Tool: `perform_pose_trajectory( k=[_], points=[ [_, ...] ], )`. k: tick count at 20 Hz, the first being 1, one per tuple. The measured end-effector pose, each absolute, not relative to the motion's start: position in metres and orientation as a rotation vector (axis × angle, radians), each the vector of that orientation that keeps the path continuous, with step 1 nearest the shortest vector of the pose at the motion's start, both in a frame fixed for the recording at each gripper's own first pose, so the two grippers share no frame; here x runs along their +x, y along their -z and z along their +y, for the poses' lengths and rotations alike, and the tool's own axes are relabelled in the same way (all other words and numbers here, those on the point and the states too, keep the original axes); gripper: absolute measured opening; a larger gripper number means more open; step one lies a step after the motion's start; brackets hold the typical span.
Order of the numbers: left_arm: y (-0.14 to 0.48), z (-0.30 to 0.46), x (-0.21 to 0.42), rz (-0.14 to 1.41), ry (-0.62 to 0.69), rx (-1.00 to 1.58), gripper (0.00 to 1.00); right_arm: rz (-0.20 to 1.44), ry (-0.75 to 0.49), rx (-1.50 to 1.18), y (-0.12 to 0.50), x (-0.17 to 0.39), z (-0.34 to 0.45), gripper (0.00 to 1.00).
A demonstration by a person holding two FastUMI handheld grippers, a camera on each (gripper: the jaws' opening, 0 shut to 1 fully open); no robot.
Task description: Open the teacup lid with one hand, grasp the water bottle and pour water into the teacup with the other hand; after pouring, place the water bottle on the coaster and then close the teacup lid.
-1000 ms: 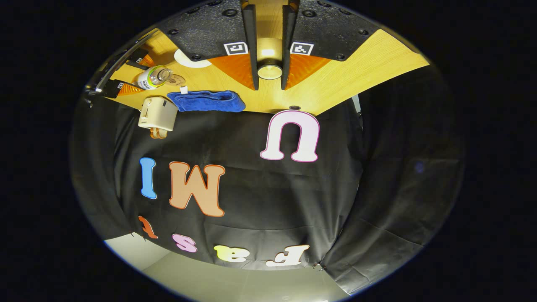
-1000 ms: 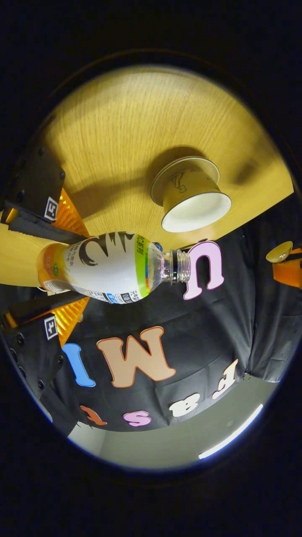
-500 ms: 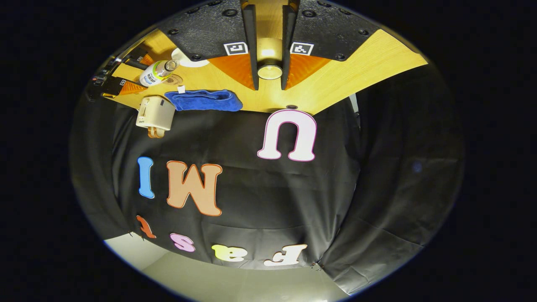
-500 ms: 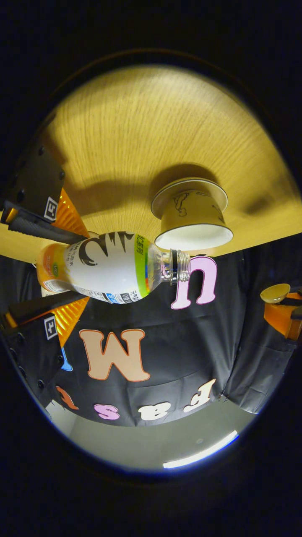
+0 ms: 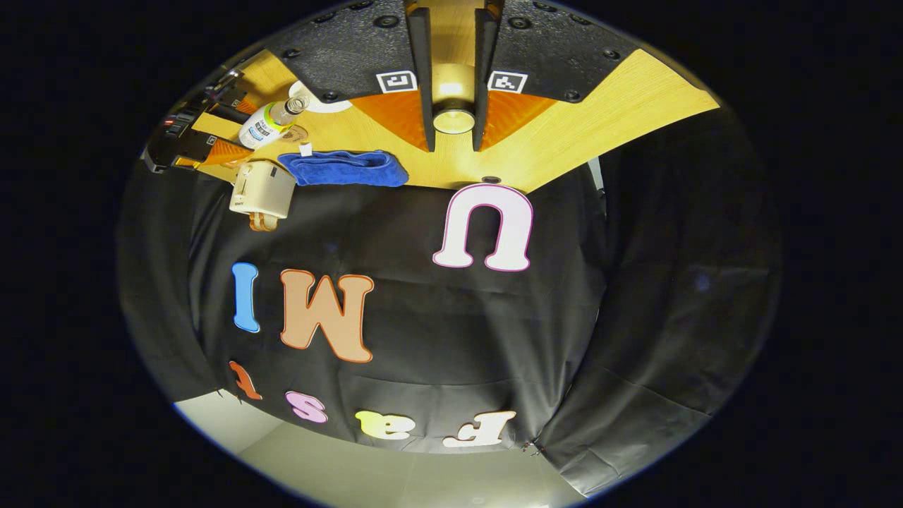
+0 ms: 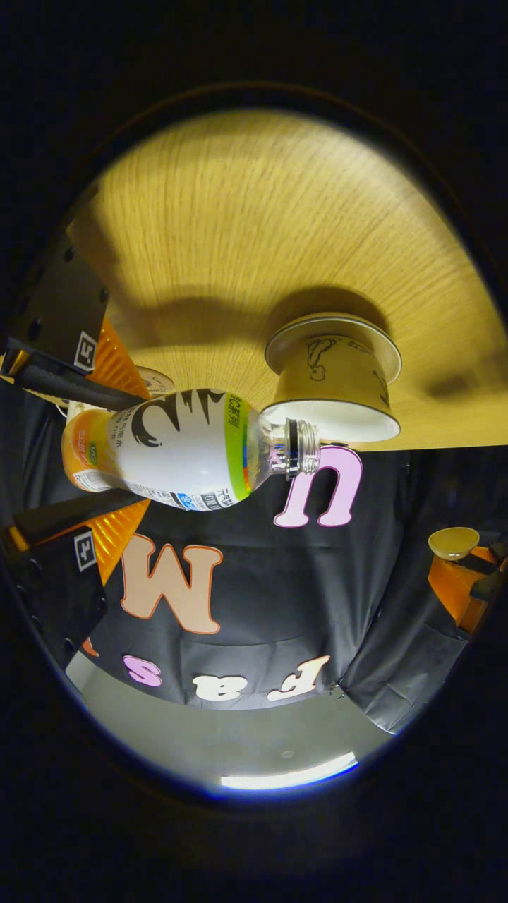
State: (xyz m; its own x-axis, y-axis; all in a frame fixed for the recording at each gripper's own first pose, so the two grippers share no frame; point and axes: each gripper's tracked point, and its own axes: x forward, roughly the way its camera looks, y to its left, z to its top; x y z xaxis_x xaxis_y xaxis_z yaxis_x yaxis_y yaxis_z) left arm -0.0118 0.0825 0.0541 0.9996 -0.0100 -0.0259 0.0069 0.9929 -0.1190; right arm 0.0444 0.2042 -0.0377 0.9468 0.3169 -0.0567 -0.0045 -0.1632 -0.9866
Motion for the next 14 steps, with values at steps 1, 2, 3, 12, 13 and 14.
perform_pose_trajectory(
  k=[1, 2, 3, 12, 13, 14],
  points=[
    [-0.0534, 0.0821, -0.0119, 0.029, 0.010, -0.121, 0.22, -0.236, -0.285, -1.728, 0.0369, 0.0455, 0.2040, 0.67],
    [-0.0529, 0.0820, -0.0118, 0.030, 0.011, -0.122, 0.22, -0.242, -0.284, -1.737, 0.0362, 0.0456, 0.2052, 0.66],
    [-0.0533, 0.0822, -0.0113, 0.030, 0.011, -0.122, 0.22, -0.247, -0.281, -1.747, 0.0358, 0.0455, 0.2049, 0.66],
    [-0.0534, 0.0811, -0.0120, 0.029, 0.012, -0.125, 0.21, -0.297, -0.260, -1.855, 0.0328, 0.0432, 0.2086, 0.66],
    [-0.0536, 0.0812, -0.0120, 0.030, 0.012, -0.124, 0.22, -0.301, -0.257, -1.864, 0.0320, 0.0442, 0.2084, 0.66],
    [-0.0542, 0.0809, -0.0125, 0.029, 0.013, -0.124, 0.21, -0.307, -0.252, -1.877, 0.0315, 0.0443, 0.2088, 0.66]
  ],
)
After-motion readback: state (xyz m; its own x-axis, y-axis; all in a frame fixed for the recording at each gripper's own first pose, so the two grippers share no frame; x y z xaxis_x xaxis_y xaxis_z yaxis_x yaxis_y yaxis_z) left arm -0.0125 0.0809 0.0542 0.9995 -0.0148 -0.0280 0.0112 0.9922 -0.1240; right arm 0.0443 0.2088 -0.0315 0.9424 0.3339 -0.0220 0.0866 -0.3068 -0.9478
